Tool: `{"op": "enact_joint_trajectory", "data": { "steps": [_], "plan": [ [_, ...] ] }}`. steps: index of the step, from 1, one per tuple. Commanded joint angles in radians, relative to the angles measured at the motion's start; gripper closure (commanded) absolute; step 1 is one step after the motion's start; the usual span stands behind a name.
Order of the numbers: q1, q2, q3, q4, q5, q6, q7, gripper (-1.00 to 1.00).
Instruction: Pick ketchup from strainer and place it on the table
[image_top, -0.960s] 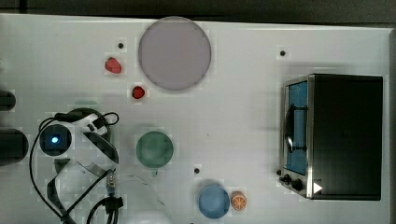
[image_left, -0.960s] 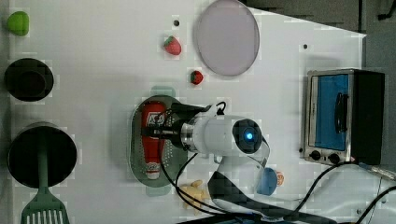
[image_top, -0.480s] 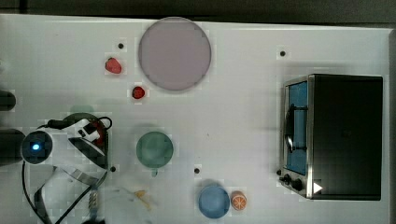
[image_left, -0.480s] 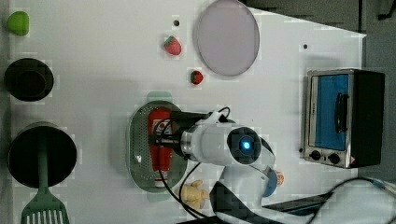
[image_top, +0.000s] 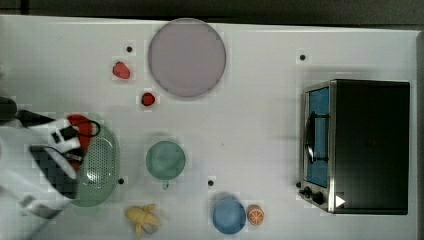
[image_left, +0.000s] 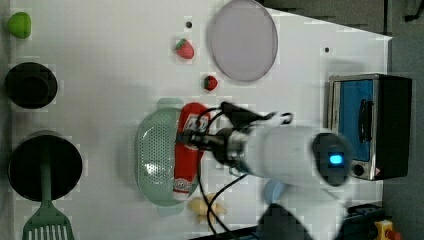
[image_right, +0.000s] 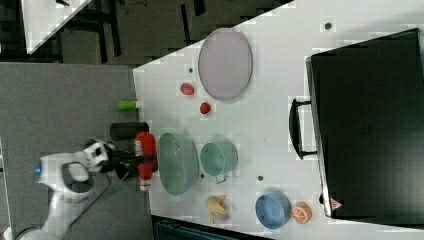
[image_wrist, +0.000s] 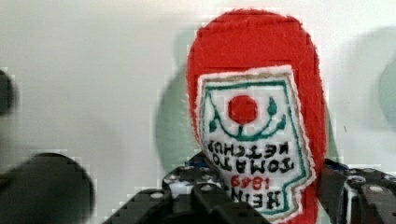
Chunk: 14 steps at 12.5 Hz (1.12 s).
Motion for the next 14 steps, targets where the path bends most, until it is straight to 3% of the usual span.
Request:
{"op": "enact_joint_trajectory", "data": {
  "steps": [1,6,10,14],
  "plan": [
    [-0.086,-0.02,-0.006,0.148,0.048,-0.194,-0.08,-0.16],
    [-0.175,-0.02,-0.147,0.296,0.054,-0.372,-0.375,-0.16],
    [-0.218,-0.019,-0.316,0.287,0.045,-0.345,-0.705,-0.16],
    [-0.224,-0.019,-0.47,0.23,0.045,-0.246,-0.813,-0.16]
  ]
}}
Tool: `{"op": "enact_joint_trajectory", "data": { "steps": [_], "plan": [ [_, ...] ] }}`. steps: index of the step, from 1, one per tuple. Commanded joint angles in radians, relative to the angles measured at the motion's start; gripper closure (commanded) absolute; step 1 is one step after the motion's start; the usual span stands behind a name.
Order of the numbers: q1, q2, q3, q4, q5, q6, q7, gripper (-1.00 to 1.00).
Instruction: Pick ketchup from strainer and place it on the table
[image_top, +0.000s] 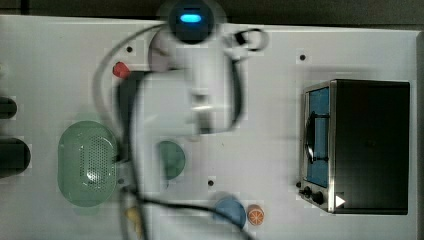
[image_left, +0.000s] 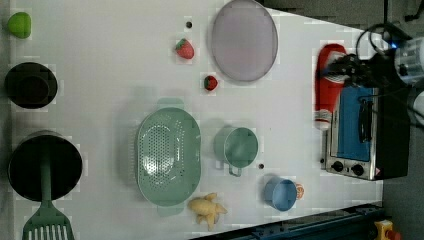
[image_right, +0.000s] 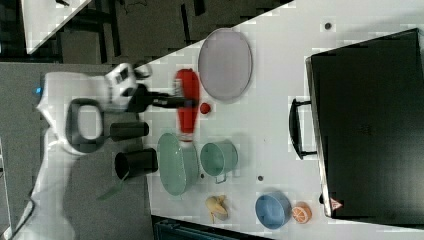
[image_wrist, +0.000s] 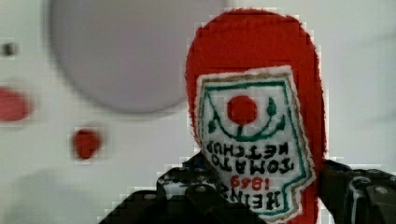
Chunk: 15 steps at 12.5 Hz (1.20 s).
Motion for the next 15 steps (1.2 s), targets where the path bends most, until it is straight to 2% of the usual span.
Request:
{"op": "enact_joint_trajectory", "data": {
  "steps": [1,6,9,11,14,15],
  "plan": [
    [-0.005,-0.018,-0.032,-0.05,0.007,0.091,-0.132,-0.16],
    [-0.006,-0.018,-0.082,-0.271,0.008,0.342,-0.132,-0.16],
    [-0.006,-0.012,-0.084,-0.396,0.008,0.429,-0.128,-0.16],
    [-0.006,0.016,-0.084,-0.441,0.008,0.483,-0.125,-0.16],
    [-0.006,0.098,-0.084,-0.449,0.008,0.543,-0.125,-0.16],
    [-0.006,0.125,-0.084,-0.448,0.008,0.566,-0.125,-0.24]
  ]
}}
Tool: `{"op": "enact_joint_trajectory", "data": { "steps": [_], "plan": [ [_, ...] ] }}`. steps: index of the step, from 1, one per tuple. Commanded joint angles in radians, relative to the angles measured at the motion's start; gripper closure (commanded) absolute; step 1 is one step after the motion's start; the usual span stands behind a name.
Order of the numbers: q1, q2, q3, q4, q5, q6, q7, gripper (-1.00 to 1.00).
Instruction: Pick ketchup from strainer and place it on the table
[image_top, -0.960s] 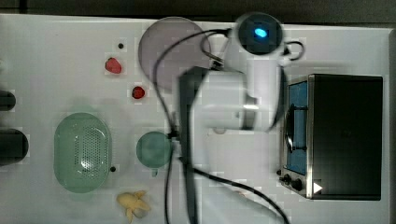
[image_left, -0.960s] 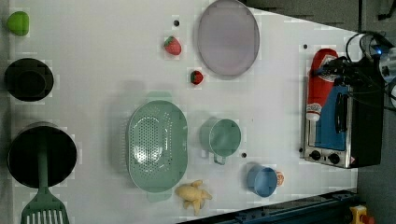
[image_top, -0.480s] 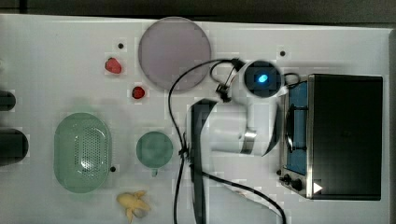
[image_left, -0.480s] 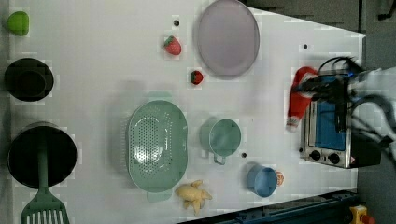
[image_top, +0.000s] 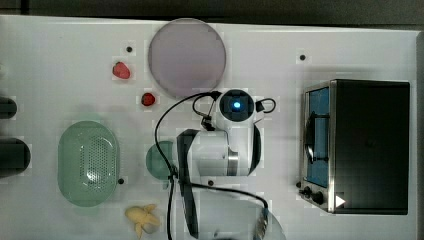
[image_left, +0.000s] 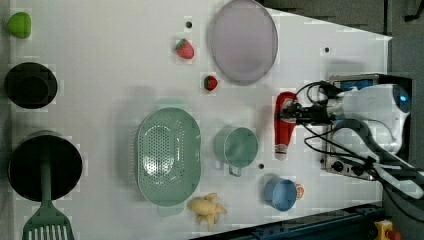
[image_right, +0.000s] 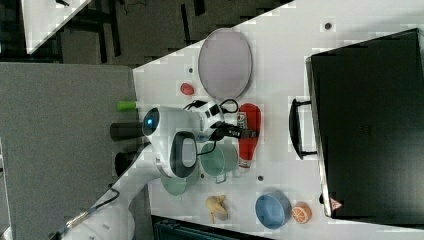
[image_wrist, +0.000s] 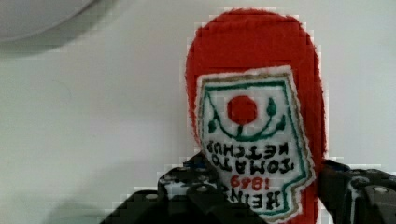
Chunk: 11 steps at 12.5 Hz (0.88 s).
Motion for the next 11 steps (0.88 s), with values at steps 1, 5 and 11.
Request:
{"op": "enact_joint_trajectory", "data": {
  "steps": [1,5,11],
  "plan": [
    [0.006,0.036,-0.012,0.021,0.003,0.085,-0.043,-0.43],
    [0.006,-0.021,-0.011,0.041,0.004,0.088,-0.044,-1.0],
    [0.006,-0.202,-0.011,0.285,0.007,-0.253,0.03,-1.0]
  ]
}}
